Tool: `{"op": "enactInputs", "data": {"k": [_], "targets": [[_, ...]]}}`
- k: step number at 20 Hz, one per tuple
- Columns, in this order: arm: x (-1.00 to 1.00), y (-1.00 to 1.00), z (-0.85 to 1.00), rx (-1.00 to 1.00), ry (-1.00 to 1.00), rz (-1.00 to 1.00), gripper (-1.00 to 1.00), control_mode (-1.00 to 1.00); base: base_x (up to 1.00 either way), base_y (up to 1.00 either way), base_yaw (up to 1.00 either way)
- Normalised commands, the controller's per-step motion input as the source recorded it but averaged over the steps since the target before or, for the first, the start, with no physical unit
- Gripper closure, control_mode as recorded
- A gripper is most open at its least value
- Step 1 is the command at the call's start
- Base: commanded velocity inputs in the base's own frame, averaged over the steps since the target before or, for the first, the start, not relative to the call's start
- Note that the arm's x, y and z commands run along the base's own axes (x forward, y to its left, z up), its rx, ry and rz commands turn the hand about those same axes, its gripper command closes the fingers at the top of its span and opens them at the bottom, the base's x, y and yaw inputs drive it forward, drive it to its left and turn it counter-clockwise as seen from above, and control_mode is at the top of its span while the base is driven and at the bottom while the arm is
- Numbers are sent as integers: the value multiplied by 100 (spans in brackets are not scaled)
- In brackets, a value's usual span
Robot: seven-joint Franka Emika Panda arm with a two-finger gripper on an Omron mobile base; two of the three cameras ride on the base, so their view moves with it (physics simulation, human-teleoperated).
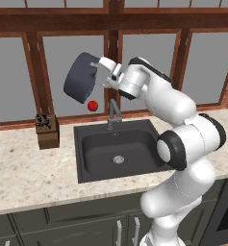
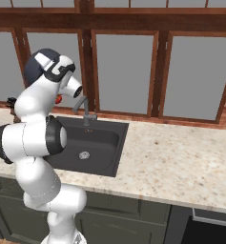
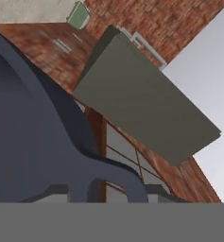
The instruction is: Dump the tomato from the pot into the sink. Then turn on the water and wash the tomato. Then turn off the water and put the tomato back in the pot.
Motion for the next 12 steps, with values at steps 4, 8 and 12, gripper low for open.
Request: {"op": "enactInputs", "data": {"k": [4, 8, 12], "targets": [[-4, -7, 60, 5, 16, 0, 100, -100, 0, 0, 0], [-56, 0, 57, -11, 1, -2, 100, -100, 0, 0, 0], [-88, 0, 44, -21, 1, -7, 100, -100, 0, 0, 0]]}}
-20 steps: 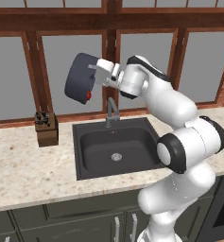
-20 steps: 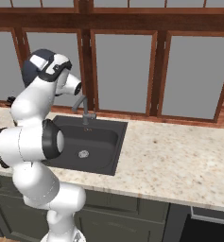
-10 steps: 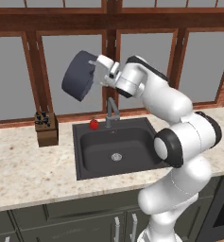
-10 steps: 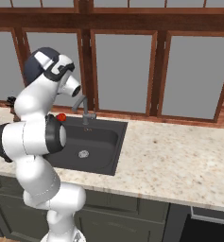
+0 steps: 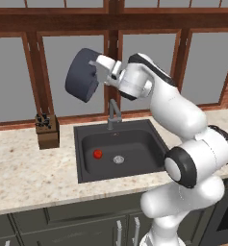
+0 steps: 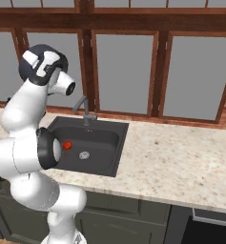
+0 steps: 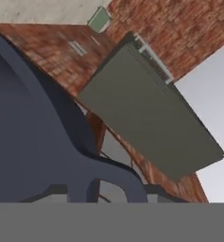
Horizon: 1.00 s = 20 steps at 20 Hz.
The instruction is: Dump the tomato from the pot into the sink. Then turn on the water and wash the tomato. Then turn off the water and put the tomato back in the pot.
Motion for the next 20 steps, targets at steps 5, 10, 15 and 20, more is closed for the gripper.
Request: {"op": "enactInputs", "data": {"k": [5, 10, 15, 20], "targets": [[-99, 0, 25, -28, 6, -3, 100, -100, 0, 0, 0], [-96, 24, 1, -31, 13, 2, 100, -100, 0, 0, 0], [-84, 43, 11, -34, 13, 15, 100, -100, 0, 0, 0], [-62, 50, 25, -45, 21, 20, 100, -100, 0, 0, 0]]}}
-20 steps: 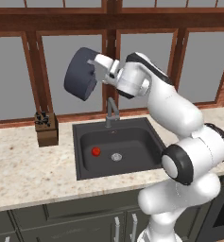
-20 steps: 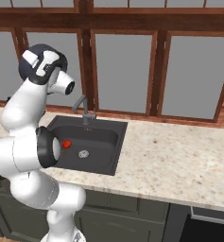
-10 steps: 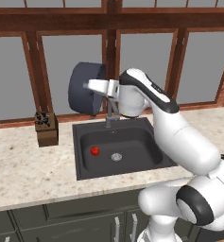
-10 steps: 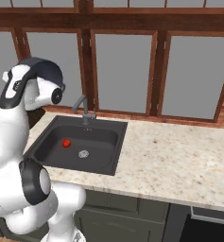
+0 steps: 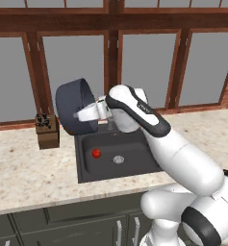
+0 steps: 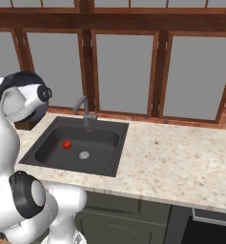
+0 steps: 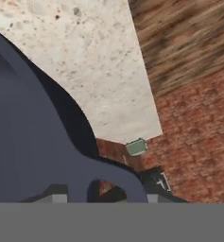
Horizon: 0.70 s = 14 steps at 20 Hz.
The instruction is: Dump the tomato from the pot into the sink. Then turn on the water and wash the tomato. Then turn off the water and put the tomato back in the pot.
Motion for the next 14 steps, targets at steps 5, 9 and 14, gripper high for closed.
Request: {"op": "enactInputs", "data": {"k": [5, 9, 14], "targets": [[-68, 44, 28, -51, 29, 13, 100, -100, 0, 0, 0], [-92, 45, 6, -50, 22, 9, 100, -100, 0, 0, 0], [-80, 31, 0, -42, 9, 1, 100, -100, 0, 0, 0]]}}
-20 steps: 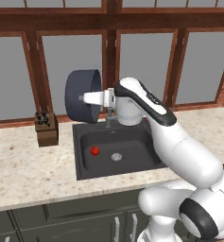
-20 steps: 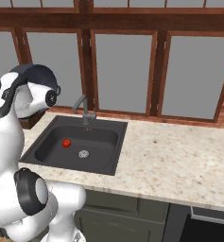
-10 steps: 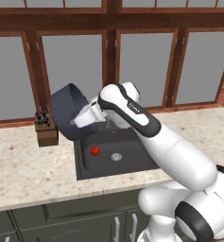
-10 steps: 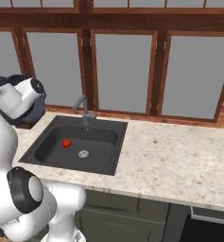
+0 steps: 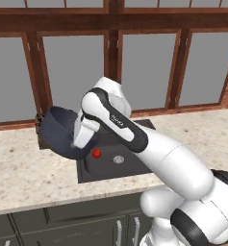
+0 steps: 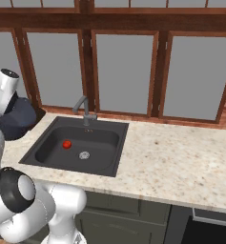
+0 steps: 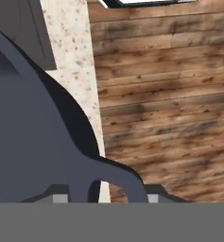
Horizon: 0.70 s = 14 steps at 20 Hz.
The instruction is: Dump the tomato from the pot into the sink. Then turn on the water and wash the tomato. Then turn off the water and put the tomato back in the pot.
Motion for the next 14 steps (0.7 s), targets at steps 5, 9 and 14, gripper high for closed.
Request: {"op": "enactInputs", "data": {"k": [5, 9, 14], "targets": [[-17, 34, -24, -28, 2, -1, 100, -100, 0, 0, 0], [0, 39, -42, -16, 7, 0, 100, -100, 0, 0, 0], [0, 33, -46, -12, 6, 0, 100, -100, 0, 0, 0]]}}
